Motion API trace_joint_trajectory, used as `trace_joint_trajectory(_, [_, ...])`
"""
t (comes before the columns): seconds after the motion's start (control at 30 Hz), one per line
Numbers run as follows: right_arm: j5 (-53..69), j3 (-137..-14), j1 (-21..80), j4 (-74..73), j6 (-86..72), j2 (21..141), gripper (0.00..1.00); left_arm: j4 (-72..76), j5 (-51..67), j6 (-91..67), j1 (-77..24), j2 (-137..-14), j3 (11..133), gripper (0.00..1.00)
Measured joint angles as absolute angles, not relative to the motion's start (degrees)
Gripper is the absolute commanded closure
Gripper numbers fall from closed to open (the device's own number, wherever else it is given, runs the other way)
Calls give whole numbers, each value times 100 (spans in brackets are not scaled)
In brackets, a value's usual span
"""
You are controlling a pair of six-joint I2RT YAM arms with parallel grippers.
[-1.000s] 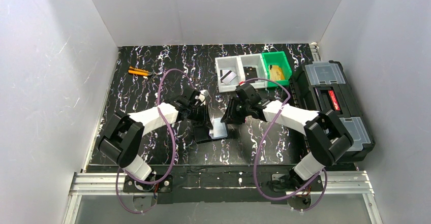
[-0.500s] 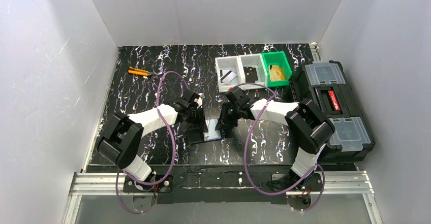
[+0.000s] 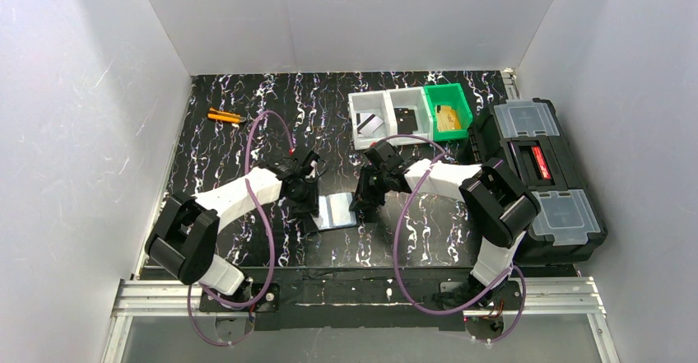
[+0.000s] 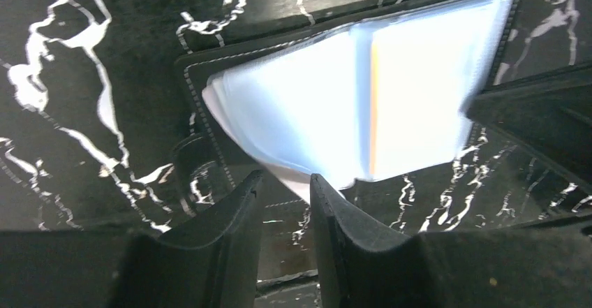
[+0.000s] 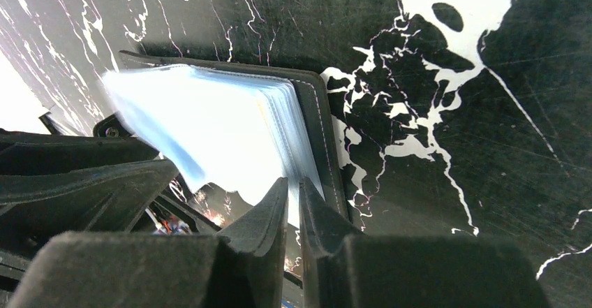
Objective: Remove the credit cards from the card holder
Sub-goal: Remove the credit card from the card holder.
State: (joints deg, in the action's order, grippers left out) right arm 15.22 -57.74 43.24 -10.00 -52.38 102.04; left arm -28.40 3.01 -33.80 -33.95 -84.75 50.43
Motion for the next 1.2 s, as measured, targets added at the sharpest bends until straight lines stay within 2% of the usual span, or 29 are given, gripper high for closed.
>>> trace_joint_trajectory(0.43, [1446,-6016,4327,-1319,-5137,10210,80,-3667,-368,-3299,-3395,-8584,5402,69])
trace_joint_trajectory(0.67, [1372,-6219,4329,-1444,-5057,10204,80,-4217,-388,-3218,-3395,-8418,6167,71])
trace_joint_trajectory(0.97, [1365,-6248,4353,-1538,-5037,10204,80,-3922,386,-3245,-3393,-8608,6528,92])
trace_joint_trajectory(1.2, [1369,-6248,4359,-1584,-5006,10206,80,-3232,816,-3297,-3395,-9546,5846,98])
